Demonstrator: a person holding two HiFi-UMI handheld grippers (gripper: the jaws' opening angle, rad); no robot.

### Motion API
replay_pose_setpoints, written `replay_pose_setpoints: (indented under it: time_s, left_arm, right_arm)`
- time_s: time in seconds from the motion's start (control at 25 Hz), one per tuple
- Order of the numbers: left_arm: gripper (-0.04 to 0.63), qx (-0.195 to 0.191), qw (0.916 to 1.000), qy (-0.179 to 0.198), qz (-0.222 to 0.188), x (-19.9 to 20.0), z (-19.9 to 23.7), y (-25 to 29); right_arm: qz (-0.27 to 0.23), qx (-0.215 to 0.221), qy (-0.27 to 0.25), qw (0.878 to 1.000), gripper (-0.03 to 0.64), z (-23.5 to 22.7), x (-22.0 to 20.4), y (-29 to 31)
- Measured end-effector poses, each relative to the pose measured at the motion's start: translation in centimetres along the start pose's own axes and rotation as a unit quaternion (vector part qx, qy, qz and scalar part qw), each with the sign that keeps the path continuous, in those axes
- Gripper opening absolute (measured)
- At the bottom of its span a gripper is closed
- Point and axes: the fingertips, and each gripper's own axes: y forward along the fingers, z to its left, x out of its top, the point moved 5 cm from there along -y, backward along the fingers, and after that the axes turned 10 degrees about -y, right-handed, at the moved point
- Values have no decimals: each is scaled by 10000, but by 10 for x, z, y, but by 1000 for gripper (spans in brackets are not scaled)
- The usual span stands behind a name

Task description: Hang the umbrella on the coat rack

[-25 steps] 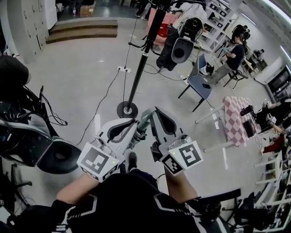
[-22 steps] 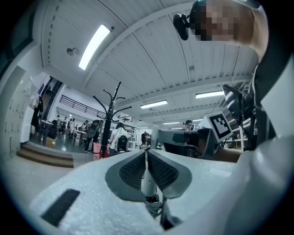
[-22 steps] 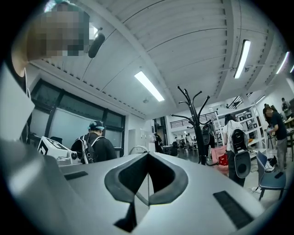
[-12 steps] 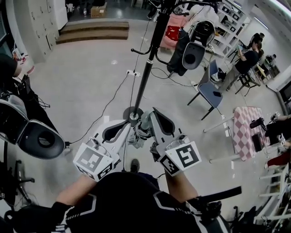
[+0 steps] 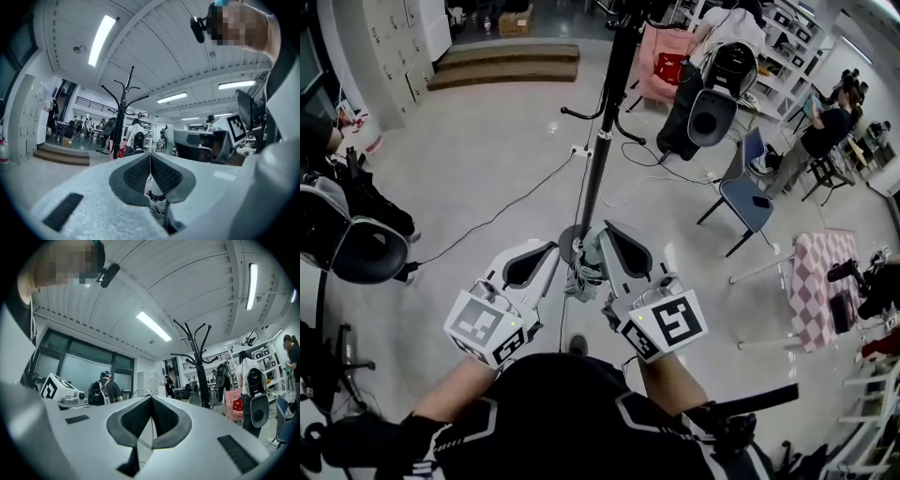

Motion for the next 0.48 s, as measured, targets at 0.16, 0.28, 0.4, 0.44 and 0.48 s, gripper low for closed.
replay_pose_setpoints:
  time_s: [0.16, 0.28, 0.4, 0.44, 0.48]
  left_arm:
    - [11, 194, 9996, 176, 76, -4, -3, 25]
    - [12, 305, 9993, 176, 95, -3, 4, 38]
    - [12, 410, 9989, 233, 63, 1, 12, 47]
    - [12, 453, 9987, 249, 42, 2, 14, 50]
    - [11, 517, 9983, 256, 4, 3, 16, 52]
  right_arm:
    - [-32, 172, 14, 9998, 8, -23, -11, 0]
    - [-53, 269, 63, 9996, 8, -35, -15, 6]
    - [-109, 407, 18, 9991, 8, -42, -13, 16]
    - [-128, 431, 3, 9990, 8, -46, -13, 18]
    - [-142, 439, -5, 9989, 8, -49, -14, 20]
